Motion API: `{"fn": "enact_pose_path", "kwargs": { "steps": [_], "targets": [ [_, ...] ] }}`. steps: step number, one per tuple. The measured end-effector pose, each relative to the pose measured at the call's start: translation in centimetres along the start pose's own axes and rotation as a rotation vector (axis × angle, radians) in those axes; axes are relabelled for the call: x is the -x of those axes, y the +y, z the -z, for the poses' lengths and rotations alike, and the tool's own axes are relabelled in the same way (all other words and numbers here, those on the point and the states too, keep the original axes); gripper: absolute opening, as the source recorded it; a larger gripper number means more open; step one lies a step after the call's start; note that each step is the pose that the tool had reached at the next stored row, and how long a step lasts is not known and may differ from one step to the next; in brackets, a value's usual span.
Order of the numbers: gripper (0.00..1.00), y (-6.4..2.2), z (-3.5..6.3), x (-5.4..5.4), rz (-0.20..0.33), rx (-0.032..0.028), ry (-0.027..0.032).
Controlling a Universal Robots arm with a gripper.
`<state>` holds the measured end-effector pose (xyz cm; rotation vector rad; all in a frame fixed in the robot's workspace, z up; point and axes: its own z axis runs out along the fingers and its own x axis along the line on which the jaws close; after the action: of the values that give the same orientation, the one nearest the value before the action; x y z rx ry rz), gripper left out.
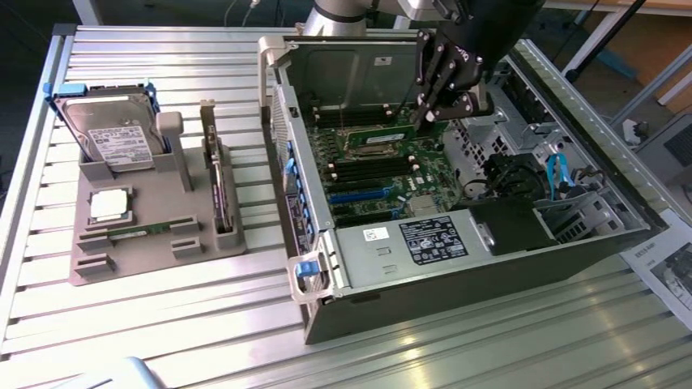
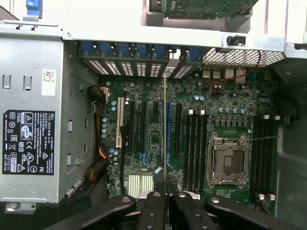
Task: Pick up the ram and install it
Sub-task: 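Pick up the ram and move it above insertion slot, then insert the ram into the slot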
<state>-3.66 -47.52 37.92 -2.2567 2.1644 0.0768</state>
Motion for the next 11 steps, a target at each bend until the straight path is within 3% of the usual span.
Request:
{"fn": "enact_pose_path", "kwargs": {
  "steps": [11],
  "targets": [
    [0.12, -0.01, -0.11, 0.00, 0.000, 0.0000, -0.0001]
  ]
}}
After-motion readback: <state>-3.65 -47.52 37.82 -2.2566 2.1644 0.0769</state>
